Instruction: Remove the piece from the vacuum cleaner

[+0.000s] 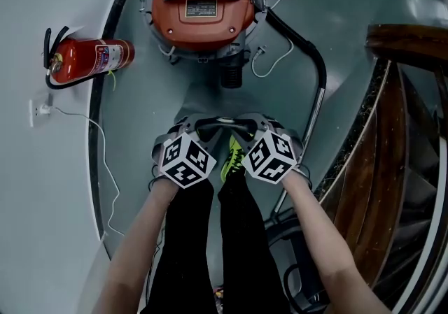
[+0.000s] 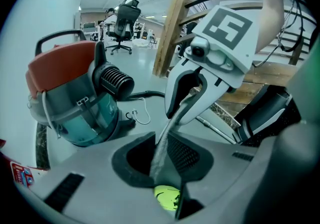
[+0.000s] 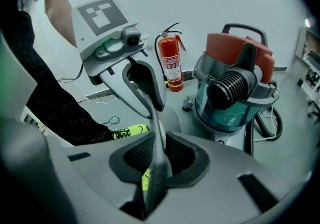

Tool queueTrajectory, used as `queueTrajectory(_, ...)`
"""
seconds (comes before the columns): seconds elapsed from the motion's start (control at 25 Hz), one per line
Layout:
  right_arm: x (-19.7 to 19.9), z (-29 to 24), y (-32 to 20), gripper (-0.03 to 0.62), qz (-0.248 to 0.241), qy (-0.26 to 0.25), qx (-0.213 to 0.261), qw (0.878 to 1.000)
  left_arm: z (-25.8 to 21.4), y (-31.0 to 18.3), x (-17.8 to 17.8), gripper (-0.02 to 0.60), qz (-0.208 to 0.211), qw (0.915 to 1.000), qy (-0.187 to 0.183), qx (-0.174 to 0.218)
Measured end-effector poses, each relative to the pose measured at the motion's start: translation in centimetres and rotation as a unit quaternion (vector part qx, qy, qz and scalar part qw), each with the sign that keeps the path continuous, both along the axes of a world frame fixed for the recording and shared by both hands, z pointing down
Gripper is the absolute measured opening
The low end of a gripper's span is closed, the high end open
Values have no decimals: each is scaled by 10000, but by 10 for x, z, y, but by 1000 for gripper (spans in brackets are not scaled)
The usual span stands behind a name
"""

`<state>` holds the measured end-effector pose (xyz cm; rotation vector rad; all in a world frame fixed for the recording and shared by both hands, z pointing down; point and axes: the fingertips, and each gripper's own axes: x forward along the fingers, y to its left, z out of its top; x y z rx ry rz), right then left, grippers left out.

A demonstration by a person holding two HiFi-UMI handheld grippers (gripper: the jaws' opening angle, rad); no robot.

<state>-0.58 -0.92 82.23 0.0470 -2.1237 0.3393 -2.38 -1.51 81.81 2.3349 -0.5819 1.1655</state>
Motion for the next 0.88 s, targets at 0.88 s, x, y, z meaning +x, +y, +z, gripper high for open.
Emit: queueTrajectory(0.88, -5, 43, -16, 71, 513, 194, -429, 9976, 46, -18, -4, 87, 348, 9988, -134, -317)
